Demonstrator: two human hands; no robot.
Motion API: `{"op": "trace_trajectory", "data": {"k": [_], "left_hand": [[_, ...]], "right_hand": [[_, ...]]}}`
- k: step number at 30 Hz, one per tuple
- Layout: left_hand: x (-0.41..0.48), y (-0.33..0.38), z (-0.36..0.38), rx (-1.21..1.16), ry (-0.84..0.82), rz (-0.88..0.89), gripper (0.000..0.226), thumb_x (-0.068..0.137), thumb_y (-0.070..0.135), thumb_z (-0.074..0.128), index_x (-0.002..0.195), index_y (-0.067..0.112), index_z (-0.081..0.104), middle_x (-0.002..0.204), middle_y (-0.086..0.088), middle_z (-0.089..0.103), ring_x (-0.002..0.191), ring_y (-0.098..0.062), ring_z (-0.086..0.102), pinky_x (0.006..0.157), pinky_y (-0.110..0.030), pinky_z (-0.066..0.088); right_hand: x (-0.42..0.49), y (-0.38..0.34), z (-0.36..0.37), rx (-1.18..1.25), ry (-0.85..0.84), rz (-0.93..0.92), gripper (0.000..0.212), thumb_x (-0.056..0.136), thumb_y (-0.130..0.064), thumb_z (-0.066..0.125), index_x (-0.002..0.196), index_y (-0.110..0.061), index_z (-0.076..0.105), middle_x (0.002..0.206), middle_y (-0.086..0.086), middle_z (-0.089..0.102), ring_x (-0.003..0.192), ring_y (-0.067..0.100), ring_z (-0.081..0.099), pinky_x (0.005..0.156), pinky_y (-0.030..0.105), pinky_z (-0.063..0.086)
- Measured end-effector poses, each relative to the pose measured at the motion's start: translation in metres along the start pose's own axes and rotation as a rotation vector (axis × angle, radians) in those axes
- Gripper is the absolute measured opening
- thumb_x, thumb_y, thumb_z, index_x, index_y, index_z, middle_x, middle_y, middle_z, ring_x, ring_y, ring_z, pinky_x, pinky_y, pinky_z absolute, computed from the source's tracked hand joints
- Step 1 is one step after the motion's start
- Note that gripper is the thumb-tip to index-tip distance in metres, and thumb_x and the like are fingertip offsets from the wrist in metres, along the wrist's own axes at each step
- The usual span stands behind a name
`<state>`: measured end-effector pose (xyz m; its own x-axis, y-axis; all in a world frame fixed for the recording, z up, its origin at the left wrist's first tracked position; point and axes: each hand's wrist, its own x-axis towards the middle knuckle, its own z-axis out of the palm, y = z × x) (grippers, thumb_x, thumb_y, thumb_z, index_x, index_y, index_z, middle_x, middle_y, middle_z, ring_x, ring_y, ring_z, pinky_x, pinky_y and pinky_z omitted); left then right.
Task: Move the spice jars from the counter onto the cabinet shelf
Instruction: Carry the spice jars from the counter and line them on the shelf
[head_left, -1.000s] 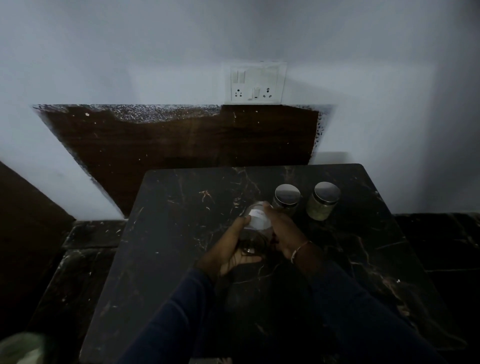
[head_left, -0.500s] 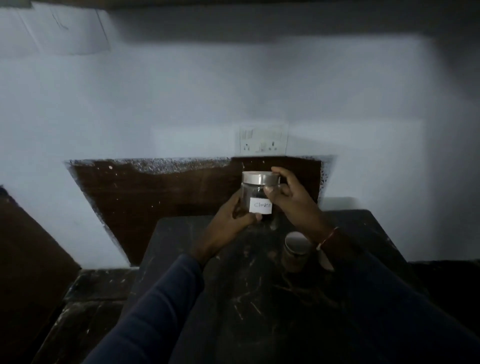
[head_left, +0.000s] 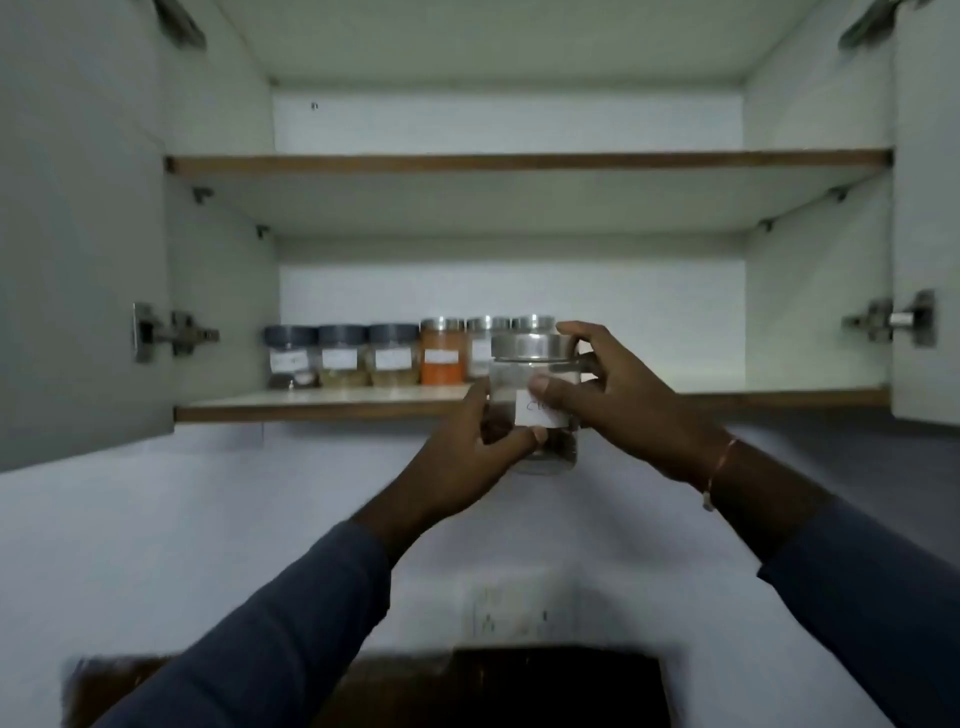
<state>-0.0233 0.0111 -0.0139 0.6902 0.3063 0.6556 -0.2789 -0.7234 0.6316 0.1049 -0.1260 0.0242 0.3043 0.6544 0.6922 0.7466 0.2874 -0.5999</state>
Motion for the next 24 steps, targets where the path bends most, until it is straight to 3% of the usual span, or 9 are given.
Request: {"op": "trace_trajectory", "data": {"k": [2,4,6,10,13,16,19,21,24], "left_hand": [[0.036,0.019,-0.007,0.054,0.03,0.057,0.056,0.081,0.042,0.066,0.132,0.032,0.045,0.106,0.004,0.07,0.098,-0.008,0.068,0.088,-0.035,0.056],[0.062,0.029,-0.009,0.087,0.063,0.069,0.064,0.081,0.043,0.065,0.138,0.025,0.042,0.108,0.002,0.069,0.095,-0.007,0.068,0.084,-0.03,0.057],[0.081,0.032,-0.005,0.12,0.083,0.07,0.059,0.087,0.037,0.063,0.138,0.02,0.041,0.11,0.005,0.067,0.093,-0.007,0.067,0.075,-0.015,0.053],[0.114,0.023,0.01,0.252,0.054,0.016,0.051,0.089,0.041,0.061,0.133,0.024,0.044,0.108,0.011,0.061,0.094,-0.006,0.06,0.081,-0.024,0.05],[0.134,0.004,0.024,0.394,-0.083,-0.099,0.035,0.092,0.043,0.055,0.12,0.023,0.049,0.099,0.009,0.064,0.087,-0.003,0.06,0.07,-0.019,0.045],[0.152,-0.016,0.034,0.612,-0.261,-0.21,0.052,0.094,0.053,0.042,0.134,0.02,0.046,0.131,-0.004,0.057,0.114,-0.02,0.055,0.096,-0.036,0.044],[0.166,-0.022,0.038,0.746,-0.42,-0.296,0.053,0.099,0.048,0.033,0.144,0.021,0.037,0.149,-0.007,0.04,0.133,-0.024,0.04,0.109,-0.043,0.032],[0.175,-0.025,0.042,0.743,-0.48,-0.388,0.053,0.101,0.047,0.029,0.147,0.02,0.033,0.154,-0.009,0.033,0.138,-0.025,0.033,0.111,-0.041,0.025],[0.189,-0.033,0.045,0.72,-0.515,-0.481,0.056,0.099,0.049,0.03,0.146,0.019,0.033,0.155,-0.008,0.03,0.139,-0.024,0.032,0.11,-0.038,0.025]], "right_hand": [[0.032,-0.011,-0.019,-0.01,0.037,-0.057,0.055,0.084,-0.041,0.071,0.131,-0.038,0.043,0.119,-0.003,0.061,0.108,0.016,0.064,0.088,0.038,0.057],[0.056,-0.014,-0.033,-0.04,0.058,-0.094,0.047,0.084,-0.041,0.071,0.124,-0.039,0.047,0.115,-0.006,0.062,0.107,0.016,0.064,0.087,0.041,0.058],[0.075,-0.009,-0.045,-0.072,0.071,-0.101,0.043,0.084,-0.039,0.071,0.12,-0.038,0.048,0.113,-0.008,0.061,0.108,0.015,0.062,0.087,0.041,0.057],[0.102,0.018,-0.061,-0.182,0.092,-0.053,0.046,0.083,-0.037,0.072,0.122,-0.033,0.049,0.111,-0.012,0.056,0.109,0.015,0.058,0.09,0.042,0.055],[0.115,0.051,-0.067,-0.226,0.059,0.025,0.043,0.082,-0.033,0.073,0.119,-0.03,0.05,0.108,-0.009,0.056,0.108,0.019,0.059,0.086,0.041,0.054],[0.125,0.078,-0.073,-0.192,0.04,0.144,0.04,0.084,-0.029,0.071,0.117,-0.029,0.049,0.105,-0.007,0.053,0.098,0.017,0.058,0.078,0.041,0.057],[0.14,0.099,-0.081,-0.237,0.034,0.188,0.039,0.088,-0.03,0.068,0.12,-0.026,0.046,0.11,-0.006,0.051,0.101,0.016,0.054,0.07,0.035,0.055],[0.154,0.113,-0.084,-0.29,0.027,0.196,0.04,0.088,-0.031,0.067,0.12,-0.025,0.044,0.115,-0.002,0.051,0.098,0.016,0.052,0.068,0.026,0.047],[0.175,0.13,-0.084,-0.367,-0.003,0.251,0.042,0.089,-0.034,0.065,0.123,-0.024,0.042,0.121,0.002,0.052,0.093,0.018,0.052,0.067,0.026,0.045]]}}
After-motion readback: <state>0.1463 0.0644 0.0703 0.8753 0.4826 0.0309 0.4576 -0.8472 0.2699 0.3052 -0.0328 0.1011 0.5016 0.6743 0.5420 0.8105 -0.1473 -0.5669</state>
